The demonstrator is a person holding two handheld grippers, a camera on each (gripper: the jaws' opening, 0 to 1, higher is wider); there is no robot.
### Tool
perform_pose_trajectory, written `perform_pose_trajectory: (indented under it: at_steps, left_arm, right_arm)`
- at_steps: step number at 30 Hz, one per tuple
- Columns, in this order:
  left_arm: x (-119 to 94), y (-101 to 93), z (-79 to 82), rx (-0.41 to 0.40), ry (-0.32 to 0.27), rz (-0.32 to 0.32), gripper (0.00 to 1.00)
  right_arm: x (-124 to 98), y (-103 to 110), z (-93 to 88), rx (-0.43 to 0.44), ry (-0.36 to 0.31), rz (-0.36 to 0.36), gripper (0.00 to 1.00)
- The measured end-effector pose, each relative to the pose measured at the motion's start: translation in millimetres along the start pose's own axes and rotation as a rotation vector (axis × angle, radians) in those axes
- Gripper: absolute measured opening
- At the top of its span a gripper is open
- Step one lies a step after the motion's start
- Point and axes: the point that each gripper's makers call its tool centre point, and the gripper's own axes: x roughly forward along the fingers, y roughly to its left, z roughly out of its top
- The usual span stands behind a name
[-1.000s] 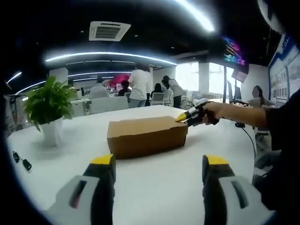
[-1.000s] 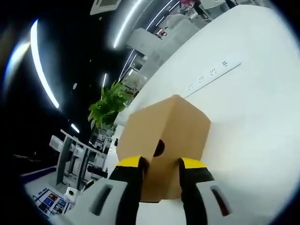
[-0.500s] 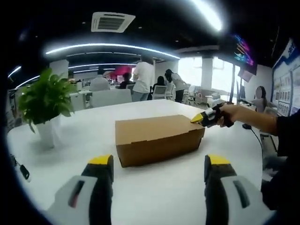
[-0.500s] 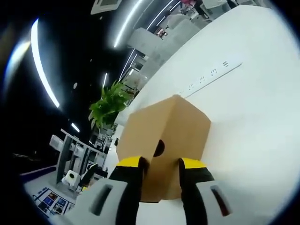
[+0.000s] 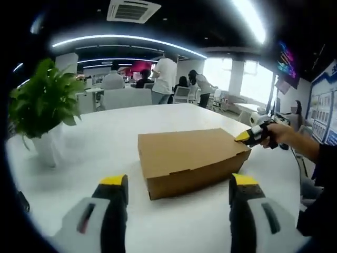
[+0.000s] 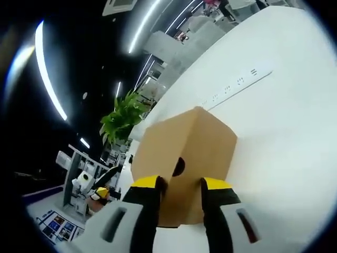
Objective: Operate the shoe box by opening the lid, removing the specified soft item, and placing it in the target area until the item is outside and the box remains undamaged.
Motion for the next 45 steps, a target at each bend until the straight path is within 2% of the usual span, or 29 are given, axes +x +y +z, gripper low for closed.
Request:
perform_pose_trajectory:
  at_steps: [3, 7, 9, 10, 11, 12, 15, 18, 25, 30, 32, 34, 37, 42, 45]
  left_arm:
    - [7, 4.0, 0.6, -0.026, 0.016, -0.016, 0.79]
    - [19, 21.9, 1.9, -0.065, 0.049, -0.013, 0.79]
    - [24, 25.0, 3.4, -0.099, 0.069, -0.014, 0.78]
    - [27, 26.3, 3.6, -0.109, 0.079, -0.018, 0.75]
    - [29, 24.8, 0.3, -0.127, 0.113, -0.037, 0.69]
    - [35, 34.0, 2.7, -0.129, 0.125, -0.047, 0.67]
    - [45, 47.4, 4.3, -0.142, 0.139, -0.021, 0.7]
    - [53, 52.3, 2.4, -0.13, 0.167, -0.008, 0.7]
    - [77, 58.6, 2.9, -0.208, 0.191, -0.044, 0.7]
    - [95, 65.9, -7.2, -0.226, 0.246, -0.043, 0.7]
    - [99, 68.0, -15.2, -0.238, 0.286, -0.038, 0.7]
    - [104, 71.2, -14.6, -0.251, 0.278, -0.038, 0.69]
    - [107, 73.8, -14.0, -0.274, 0.276, -0.037, 0.68]
    - [102, 59.0, -16.9, -0.303, 0.273, -0.049, 0.69]
    - [104, 46.3, -21.4, -0.378, 0.274, -0.086, 0.69]
  right_arm:
    - [-1, 1, -0.4, 0.0, 0.0, 0.0, 0.3]
    - [-2, 1, -0.2, -0.003, 0.002, 0.0, 0.3]
    - [-2, 1, -0.4, -0.002, 0.002, 0.001, 0.3]
    - [-2, 1, -0.7, -0.003, 0.002, 0.001, 0.3]
    - [-2, 1, -1.0, -0.005, 0.003, 0.001, 0.3]
    - [-2, 1, -0.9, -0.005, 0.003, 0.001, 0.3]
    - [-3, 1, -0.9, -0.008, 0.004, 0.004, 0.3]
    - [-3, 0, -1.0, -0.011, 0.008, 0.002, 0.3]
    - [-3, -1, -0.1, -0.015, 0.014, 0.001, 0.3]
    - [-2, 0, -1.5, -0.018, 0.015, 0.001, 0.3]
    - [-2, -1, -1.6, -0.019, 0.015, 0.002, 0.3]
    - [-3, -1, -2.0, -0.021, 0.015, 0.003, 0.3]
    - [-3, -2, -2.5, -0.023, 0.017, 0.004, 0.3]
    - [-3, -2, -2.7, -0.024, 0.02, 0.008, 0.3]
    - [-3, -3, -2.8, -0.024, 0.017, 0.009, 0.3]
